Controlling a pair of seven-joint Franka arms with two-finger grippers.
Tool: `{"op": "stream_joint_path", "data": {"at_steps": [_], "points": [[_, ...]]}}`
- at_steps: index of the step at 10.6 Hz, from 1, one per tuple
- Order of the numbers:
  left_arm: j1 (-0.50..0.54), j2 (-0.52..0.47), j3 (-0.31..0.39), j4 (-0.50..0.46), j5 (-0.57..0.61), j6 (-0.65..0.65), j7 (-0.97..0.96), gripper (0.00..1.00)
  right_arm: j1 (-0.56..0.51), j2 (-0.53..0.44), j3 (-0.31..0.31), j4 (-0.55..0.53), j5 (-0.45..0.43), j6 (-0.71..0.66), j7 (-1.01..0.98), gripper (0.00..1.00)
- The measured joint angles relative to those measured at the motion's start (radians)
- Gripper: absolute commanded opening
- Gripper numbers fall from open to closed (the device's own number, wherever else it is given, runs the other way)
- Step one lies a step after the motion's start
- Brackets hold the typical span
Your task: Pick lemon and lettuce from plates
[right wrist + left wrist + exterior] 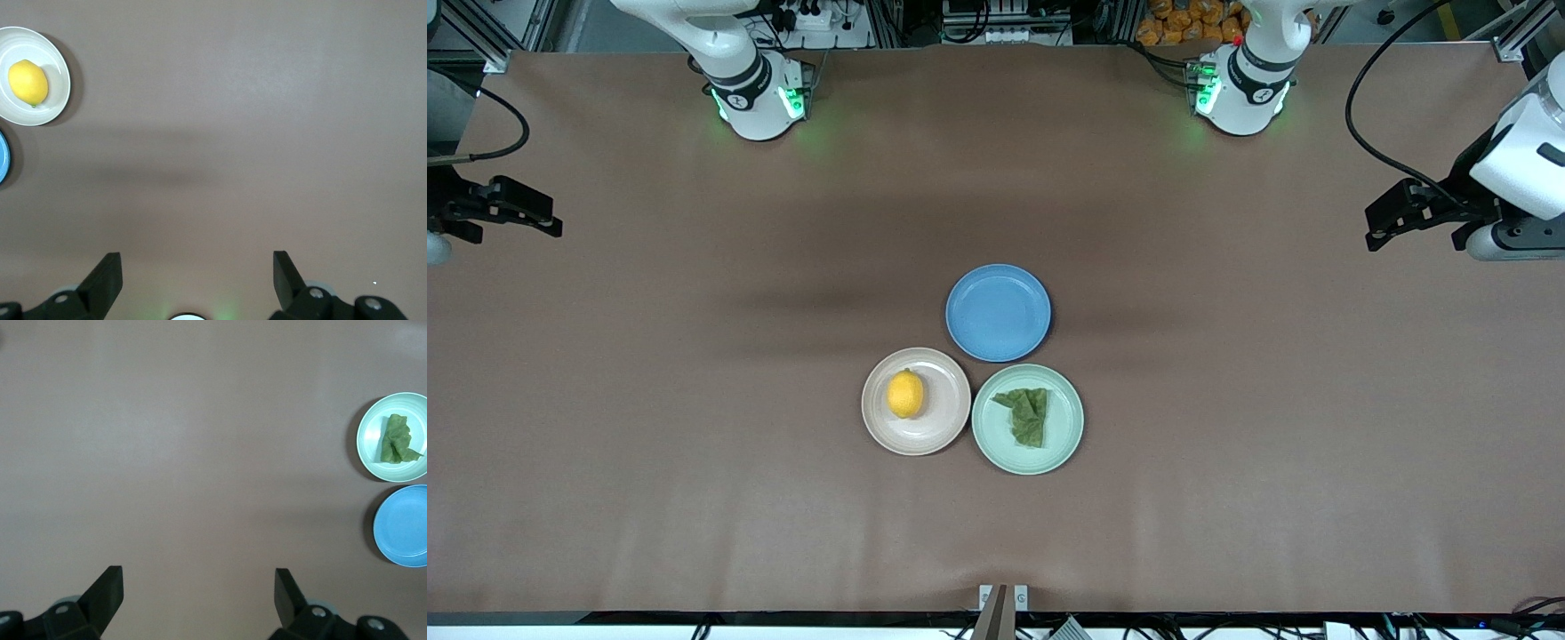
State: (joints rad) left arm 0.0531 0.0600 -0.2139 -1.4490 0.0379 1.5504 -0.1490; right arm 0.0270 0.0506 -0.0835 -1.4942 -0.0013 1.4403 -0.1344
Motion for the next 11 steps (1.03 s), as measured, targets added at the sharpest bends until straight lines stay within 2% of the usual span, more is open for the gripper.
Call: {"op": "stream_joint_path", "data": {"at_steps": [11], "points": [[-0.013,0.025,-0.006,-0.007,0.000,-0.002,0.011,1.00,0.000,0.000,0.000,0.000,0.000,-0.001,0.000,1.00]]}}
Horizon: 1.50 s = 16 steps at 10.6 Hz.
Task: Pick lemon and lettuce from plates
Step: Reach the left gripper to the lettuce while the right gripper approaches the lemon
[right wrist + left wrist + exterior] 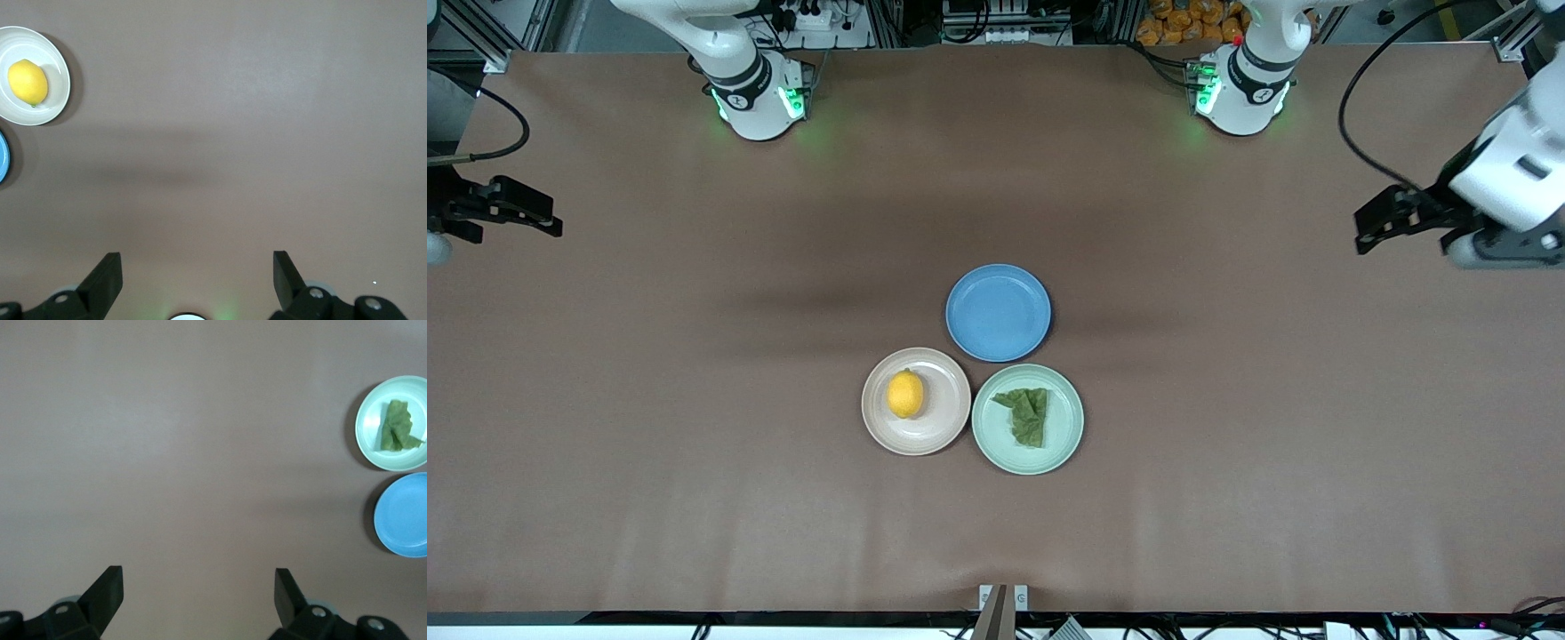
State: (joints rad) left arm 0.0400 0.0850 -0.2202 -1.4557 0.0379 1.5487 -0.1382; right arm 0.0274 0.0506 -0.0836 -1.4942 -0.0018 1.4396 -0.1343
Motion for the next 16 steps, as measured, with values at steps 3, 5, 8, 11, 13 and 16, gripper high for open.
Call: {"op": "stream_joint_path", "data": {"at_steps": [3,5,8,11,13,16], "points": [[-0.072,0.106,-0.010,-0.012,0.010,0.127,0.000,1.00,0.000,0.000,0.000,0.000,0.000,0.000,0.000,1.00],[-0.116,0.176,-0.011,-0.013,0.011,0.228,0.000,1.00,0.001,0.001,0.000,0.000,0.000,0.000,0.000,1.00],[-0.209,0.261,-0.014,-0.012,0.011,0.385,-0.005,1.00,0.003,0.001,0.000,0.000,0.000,0.000,0.000,1.00],[-0.268,0.330,-0.014,-0.013,0.021,0.532,-0.021,1.00,0.016,0.001,0.033,-0.002,0.001,0.001,0.061,1.00],[-0.320,0.405,-0.013,-0.014,0.028,0.672,-0.028,1.00,0.031,0.005,0.099,-0.003,0.002,0.013,0.178,1.00],[-0.370,0.519,-0.013,-0.014,0.029,0.865,-0.028,1.00,0.061,0.043,0.158,-0.032,0.037,0.092,0.242,1.00]]}}
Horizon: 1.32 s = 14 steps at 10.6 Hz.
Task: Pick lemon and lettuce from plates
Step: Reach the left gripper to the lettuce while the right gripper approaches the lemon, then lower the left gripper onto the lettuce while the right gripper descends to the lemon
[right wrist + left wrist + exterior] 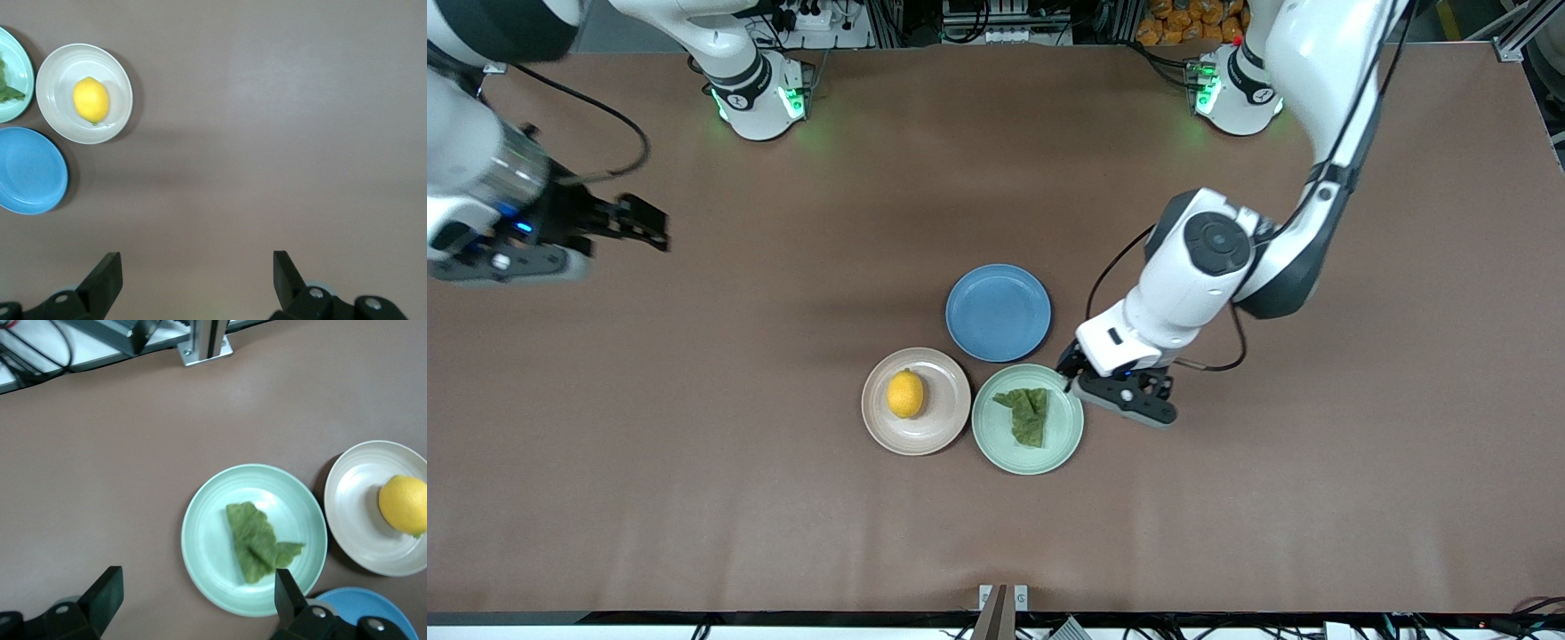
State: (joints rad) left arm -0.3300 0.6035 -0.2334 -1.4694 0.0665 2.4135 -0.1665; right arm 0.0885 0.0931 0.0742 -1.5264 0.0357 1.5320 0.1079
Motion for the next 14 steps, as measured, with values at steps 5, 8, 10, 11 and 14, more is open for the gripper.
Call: {"op": "stream_joint_path", "data": {"at_steps": [5,8,10,11,14], "points": [[-0.059,0.153,0.001,-0.001,0.001,0.238,0.000,1.00,0.017,0.094,0.067,-0.056,0.061,0.136,0.126,1.00],[-0.090,0.268,0.008,-0.003,0.001,0.407,0.000,1.00,0.045,0.130,0.092,-0.088,0.062,0.207,0.230,1.00],[-0.094,0.318,0.012,-0.002,0.001,0.457,0.000,1.00,0.082,0.159,0.099,-0.093,0.062,0.263,0.284,1.00],[-0.093,0.326,0.014,-0.001,0.001,0.460,0.000,0.99,0.104,0.181,0.100,-0.095,0.062,0.305,0.315,1.00],[-0.093,0.327,0.014,0.003,0.001,0.460,0.000,0.89,0.163,0.261,0.102,-0.097,0.060,0.432,0.352,1.00]]}}
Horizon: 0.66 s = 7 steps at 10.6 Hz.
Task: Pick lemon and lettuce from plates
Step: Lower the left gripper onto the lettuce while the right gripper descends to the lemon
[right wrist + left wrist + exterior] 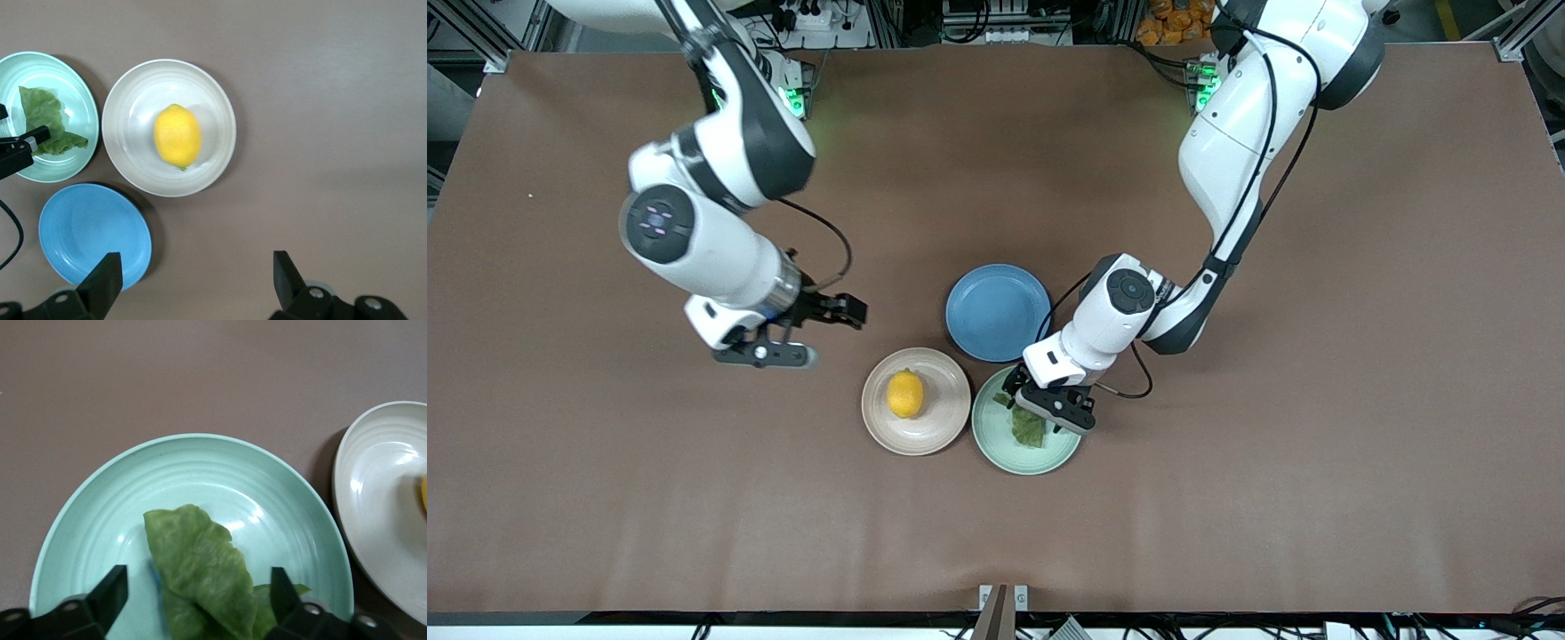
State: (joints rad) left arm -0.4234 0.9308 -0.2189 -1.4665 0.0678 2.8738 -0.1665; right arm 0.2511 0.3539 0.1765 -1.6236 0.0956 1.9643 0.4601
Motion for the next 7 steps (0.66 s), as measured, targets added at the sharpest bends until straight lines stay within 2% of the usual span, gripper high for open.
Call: {"op": "stream_joint_path", "data": {"at_steps": [1,2,4,7], "points": [[0.000,0.000,0.000,0.000,0.000,0.000,0.000,0.86,0.014,0.027,0.000,-0.001,-0.004,0.039,0.001,1.00],[0.000,0.001,0.000,0.000,0.000,0.000,0.000,0.77,0.025,0.053,0.000,-0.003,-0.009,0.077,0.001,1.00],[0.000,0.005,0.001,0.000,0.000,0.000,0.000,0.69,0.052,0.106,0.000,-0.008,-0.027,0.144,0.001,1.00],[0.000,0.014,0.002,-0.001,0.000,0.000,0.000,0.24,0.118,0.197,-0.002,-0.011,-0.133,0.236,0.081,1.00]]}}
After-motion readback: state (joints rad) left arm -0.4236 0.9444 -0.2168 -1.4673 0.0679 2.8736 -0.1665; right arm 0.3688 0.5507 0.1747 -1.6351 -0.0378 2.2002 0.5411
